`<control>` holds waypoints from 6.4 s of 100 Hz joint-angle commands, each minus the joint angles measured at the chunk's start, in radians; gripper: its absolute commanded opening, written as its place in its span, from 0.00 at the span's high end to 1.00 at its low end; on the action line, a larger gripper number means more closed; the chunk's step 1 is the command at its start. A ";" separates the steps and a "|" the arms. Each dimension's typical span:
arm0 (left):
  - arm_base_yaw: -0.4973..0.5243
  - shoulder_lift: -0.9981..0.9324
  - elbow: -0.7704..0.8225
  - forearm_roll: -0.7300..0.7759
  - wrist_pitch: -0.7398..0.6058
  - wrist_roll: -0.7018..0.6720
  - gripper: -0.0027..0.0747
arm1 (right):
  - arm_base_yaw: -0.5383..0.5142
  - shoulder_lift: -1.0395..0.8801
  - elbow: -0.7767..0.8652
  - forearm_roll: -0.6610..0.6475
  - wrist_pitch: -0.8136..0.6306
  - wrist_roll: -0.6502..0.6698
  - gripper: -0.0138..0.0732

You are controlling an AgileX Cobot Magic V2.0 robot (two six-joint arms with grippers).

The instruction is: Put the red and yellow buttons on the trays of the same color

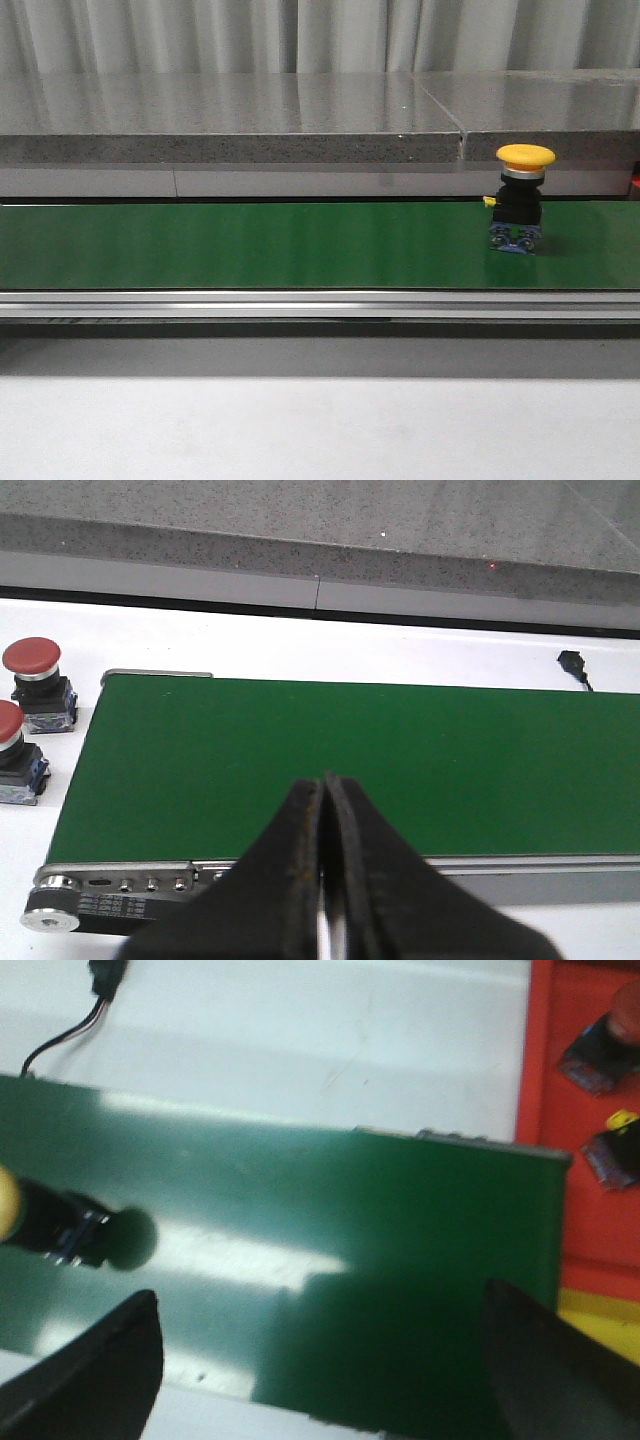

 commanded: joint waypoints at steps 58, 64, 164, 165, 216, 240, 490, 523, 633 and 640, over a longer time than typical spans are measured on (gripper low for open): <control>-0.008 0.002 -0.030 -0.004 -0.075 -0.007 0.99 | 0.151 -0.014 0.153 0.061 -0.206 -0.055 0.11; -0.008 0.002 -0.030 -0.004 -0.075 -0.007 0.99 | 0.155 0.016 0.147 0.086 -0.205 -0.068 0.11; -0.008 0.002 -0.030 -0.004 -0.075 -0.007 0.99 | 0.173 0.099 0.074 0.115 -0.271 -0.092 0.68; -0.008 0.002 -0.030 -0.004 -0.075 -0.007 0.99 | 0.170 0.096 0.074 0.114 -0.267 -0.091 0.68; -0.008 0.002 -0.030 -0.004 -0.075 -0.007 0.99 | -0.300 -0.207 0.114 -0.045 -0.045 0.188 0.68; -0.008 0.002 -0.030 -0.004 -0.075 -0.007 0.99 | -0.427 -0.226 0.175 -0.054 -0.099 0.270 0.68; -0.008 0.002 -0.030 -0.004 -0.075 -0.007 0.99 | -0.396 -0.299 0.367 -0.153 -0.418 0.386 0.14; -0.008 0.002 -0.030 -0.004 -0.075 -0.007 0.99 | -0.107 -0.332 0.284 -0.170 -0.428 0.300 0.14; -0.008 0.002 -0.030 -0.004 -0.075 -0.007 0.99 | 0.085 -0.489 0.285 -0.207 -0.332 0.298 0.92; -0.008 0.002 -0.030 -0.004 -0.075 -0.007 0.99 | 0.085 -0.489 0.285 -0.207 -0.331 0.298 0.92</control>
